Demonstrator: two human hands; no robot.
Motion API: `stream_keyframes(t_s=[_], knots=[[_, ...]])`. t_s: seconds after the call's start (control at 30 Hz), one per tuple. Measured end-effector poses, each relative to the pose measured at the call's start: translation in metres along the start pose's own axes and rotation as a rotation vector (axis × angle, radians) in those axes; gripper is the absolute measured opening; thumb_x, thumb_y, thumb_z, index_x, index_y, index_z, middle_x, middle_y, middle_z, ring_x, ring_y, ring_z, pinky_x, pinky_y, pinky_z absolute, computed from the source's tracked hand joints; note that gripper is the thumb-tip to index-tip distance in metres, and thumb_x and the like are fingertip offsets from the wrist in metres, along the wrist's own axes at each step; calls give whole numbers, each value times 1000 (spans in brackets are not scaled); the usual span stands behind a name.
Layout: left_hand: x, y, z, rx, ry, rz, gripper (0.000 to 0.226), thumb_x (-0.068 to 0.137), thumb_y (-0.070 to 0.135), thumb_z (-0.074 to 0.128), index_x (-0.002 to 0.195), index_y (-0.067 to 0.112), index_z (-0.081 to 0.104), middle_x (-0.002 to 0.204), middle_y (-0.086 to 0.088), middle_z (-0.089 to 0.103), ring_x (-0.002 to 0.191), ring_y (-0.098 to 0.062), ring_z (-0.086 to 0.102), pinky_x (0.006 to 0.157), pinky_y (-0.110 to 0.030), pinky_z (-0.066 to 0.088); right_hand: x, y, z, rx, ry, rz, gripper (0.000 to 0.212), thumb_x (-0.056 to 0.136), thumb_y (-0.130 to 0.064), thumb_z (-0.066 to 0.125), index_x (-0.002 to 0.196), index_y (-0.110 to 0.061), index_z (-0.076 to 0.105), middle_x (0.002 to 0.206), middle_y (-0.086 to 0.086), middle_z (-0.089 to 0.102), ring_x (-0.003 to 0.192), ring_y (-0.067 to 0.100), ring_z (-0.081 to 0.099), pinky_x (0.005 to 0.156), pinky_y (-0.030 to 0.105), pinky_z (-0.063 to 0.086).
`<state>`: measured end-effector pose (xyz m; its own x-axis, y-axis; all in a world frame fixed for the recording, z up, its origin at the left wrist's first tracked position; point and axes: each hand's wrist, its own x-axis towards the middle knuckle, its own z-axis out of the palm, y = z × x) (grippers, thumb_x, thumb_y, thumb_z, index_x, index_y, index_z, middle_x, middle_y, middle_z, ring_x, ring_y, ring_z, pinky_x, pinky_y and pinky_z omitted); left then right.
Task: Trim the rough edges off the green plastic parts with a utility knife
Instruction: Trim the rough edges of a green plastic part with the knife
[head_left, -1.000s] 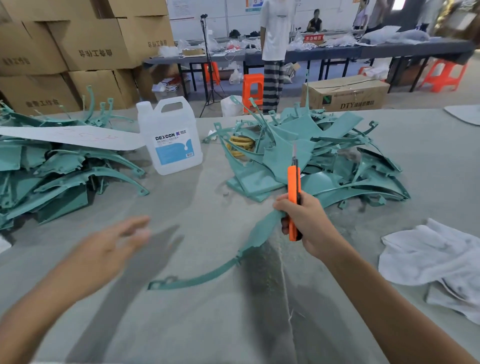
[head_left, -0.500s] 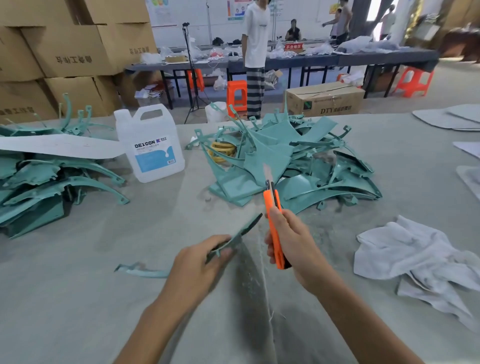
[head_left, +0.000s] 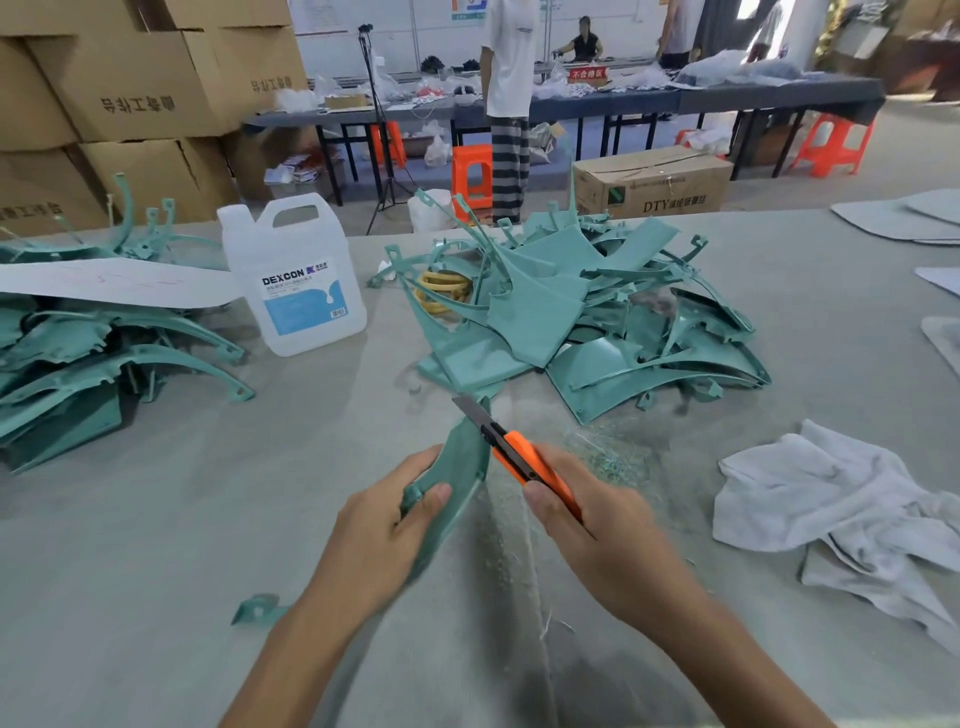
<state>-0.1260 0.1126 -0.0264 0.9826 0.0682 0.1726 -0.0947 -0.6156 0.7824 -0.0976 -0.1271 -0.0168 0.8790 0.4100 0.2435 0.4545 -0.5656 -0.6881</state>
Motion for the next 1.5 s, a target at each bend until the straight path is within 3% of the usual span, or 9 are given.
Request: stream_keyframes(t_s=[0.13,0.4,0.7,0.83,0.93,1.07,1.27,1.4,1.5], knots=[[0,-1,0,-10,-1,-4,43,94,51,53,137,47,55,122,33,64,113,4,62,100,-41,52,3,3,-3,-42,30,-30,35,100,-58,39,135,-55,34,82,-21,62,61,7,59,51,23,42],[-1,0,-1,13,0,4,39,94,54,51,133,56,52,114,33,67,103,3,66,93,-40,55,8,0,-3,-81,3,-78,42,102,-54,42,144,-53,40,67,-11,60,55,11,56,48,20,39],[-3,3,0,22,7,7,41,96,53,50,137,48,55,117,32,67,105,2,66,94,-37,53,17,3,-5,-108,45,-1,35,103,-53,41,136,-49,45,62,-8,59,52,11,57,46,28,46],[-5,1,2,67,26,-4,36,100,42,57,135,48,56,107,27,71,96,-2,68,91,-34,53,28,26,-19,-346,-30,188,26,105,-46,40,127,-37,52,74,-5,64,63,16,62,65,43,56],[-5,1,2,61,34,-17,36,99,42,58,134,50,55,104,26,72,94,-1,68,91,-34,54,21,32,-19,-211,55,218,32,105,-47,42,135,-42,51,69,-5,62,60,12,60,61,36,53],[-5,5,3,53,22,-12,39,94,55,52,134,52,54,108,29,70,98,-1,68,91,-35,54,5,11,3,56,118,31,35,101,-54,43,134,-60,45,68,-3,62,52,12,58,48,29,47],[-4,7,0,23,35,-37,37,96,46,57,133,44,59,115,30,68,105,3,66,97,-39,53,16,22,7,102,154,210,27,104,-41,48,128,-51,56,63,3,58,54,17,55,61,47,54],[-6,7,1,45,50,-36,37,96,50,55,133,52,54,111,34,68,94,4,67,91,-35,54,9,11,14,158,169,113,29,97,-61,42,125,-61,50,71,-3,64,51,15,59,53,44,54],[-6,8,2,48,70,-53,38,95,51,55,132,53,53,112,35,67,98,6,66,91,-32,53,10,15,21,157,132,148,24,101,-51,47,122,-55,57,70,1,64,50,15,57,54,45,55]])
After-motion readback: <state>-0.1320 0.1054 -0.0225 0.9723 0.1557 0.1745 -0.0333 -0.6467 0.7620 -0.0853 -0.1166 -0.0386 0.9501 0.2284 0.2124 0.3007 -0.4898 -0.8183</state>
